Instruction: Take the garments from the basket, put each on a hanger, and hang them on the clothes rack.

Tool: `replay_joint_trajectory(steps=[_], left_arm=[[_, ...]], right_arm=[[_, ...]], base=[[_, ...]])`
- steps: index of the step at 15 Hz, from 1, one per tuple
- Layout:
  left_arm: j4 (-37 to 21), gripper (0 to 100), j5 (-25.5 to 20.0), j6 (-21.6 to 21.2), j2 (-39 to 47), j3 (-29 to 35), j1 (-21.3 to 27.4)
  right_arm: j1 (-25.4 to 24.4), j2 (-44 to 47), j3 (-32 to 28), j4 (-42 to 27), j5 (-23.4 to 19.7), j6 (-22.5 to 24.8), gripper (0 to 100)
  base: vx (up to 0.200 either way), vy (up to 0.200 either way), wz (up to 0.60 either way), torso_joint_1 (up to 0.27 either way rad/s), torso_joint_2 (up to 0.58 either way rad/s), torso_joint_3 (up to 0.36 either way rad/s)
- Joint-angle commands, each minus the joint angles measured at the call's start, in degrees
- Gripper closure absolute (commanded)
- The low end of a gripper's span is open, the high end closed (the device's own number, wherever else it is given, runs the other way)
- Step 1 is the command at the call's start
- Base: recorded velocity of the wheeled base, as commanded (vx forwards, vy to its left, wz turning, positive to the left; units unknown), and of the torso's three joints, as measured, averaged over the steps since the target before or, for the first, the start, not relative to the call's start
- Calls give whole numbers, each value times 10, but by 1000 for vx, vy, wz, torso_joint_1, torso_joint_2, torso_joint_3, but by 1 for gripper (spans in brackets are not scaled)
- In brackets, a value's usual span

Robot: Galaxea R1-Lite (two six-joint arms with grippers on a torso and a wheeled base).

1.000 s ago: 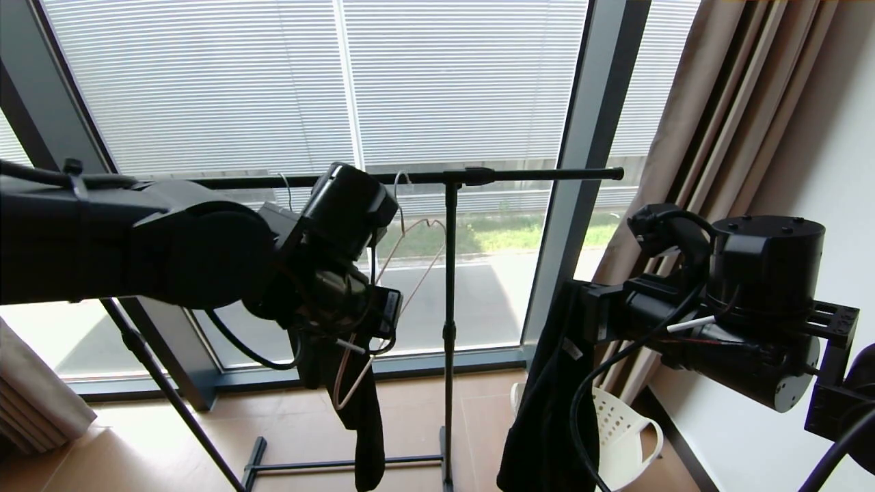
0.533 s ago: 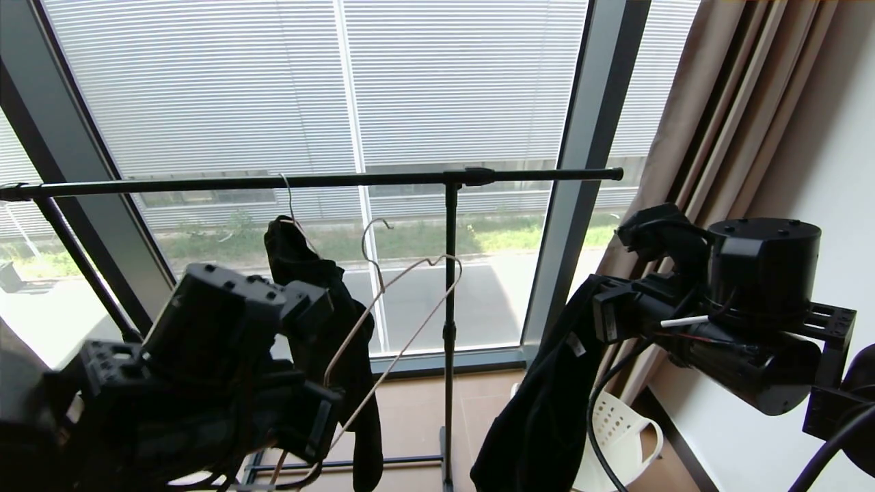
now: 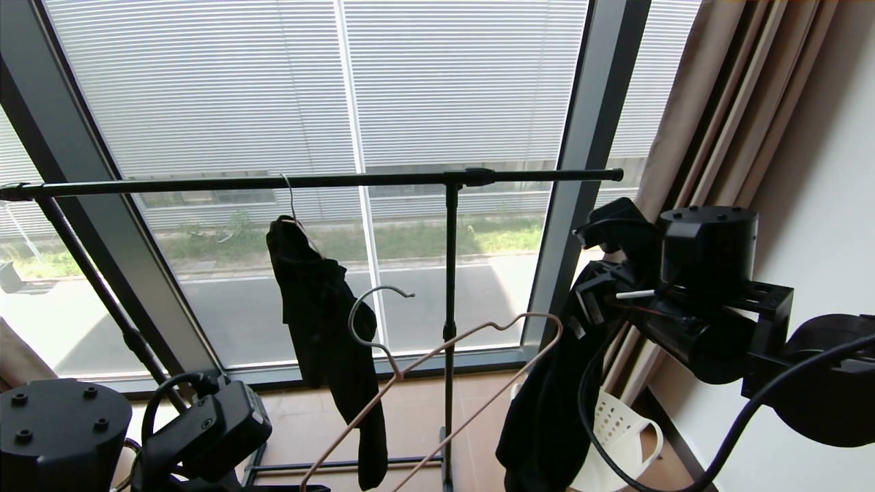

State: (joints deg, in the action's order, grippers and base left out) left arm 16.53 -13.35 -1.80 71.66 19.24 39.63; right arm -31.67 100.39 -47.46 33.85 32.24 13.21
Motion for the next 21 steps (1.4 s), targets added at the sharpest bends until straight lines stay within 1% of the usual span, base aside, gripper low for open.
replay_joint_trajectory(steps=[1,4,7,8,13,16,19,21], left_arm=[[2,100,-5,-5,6,-2,0],[15,100,-11,-4,24,5,1],[46,100,-11,-2,58,10,1],[48,100,-11,-2,68,16,2],[57,100,-5,-5,111,39,3],[64,100,9,-4,110,37,-2],[64,100,10,-3,97,35,-3],[64,100,9,0,98,44,-3]], right_arm=[[6,26,-25,-3,0,1,100],[4,26,-39,-6,0,1,100],[-17,18,-39,-6,9,1,100],[-18,16,-39,-6,11,1,100],[-58,-13,-31,-8,17,1,100],[-66,-24,-19,-13,18,1,100],[-71,-24,-18,-13,18,1,100],[-100,-24,-18,-14,18,1,100]], base=[[0,0,0,0,0,0],[0,0,0,0,0,0],[0,0,0,0,0,0],[0,0,0,0,0,0],[0,0,0,0,0,0],[0,0,0,0,0,0],[0,0,0,0,0,0],[0,0,0,0,0,0]])
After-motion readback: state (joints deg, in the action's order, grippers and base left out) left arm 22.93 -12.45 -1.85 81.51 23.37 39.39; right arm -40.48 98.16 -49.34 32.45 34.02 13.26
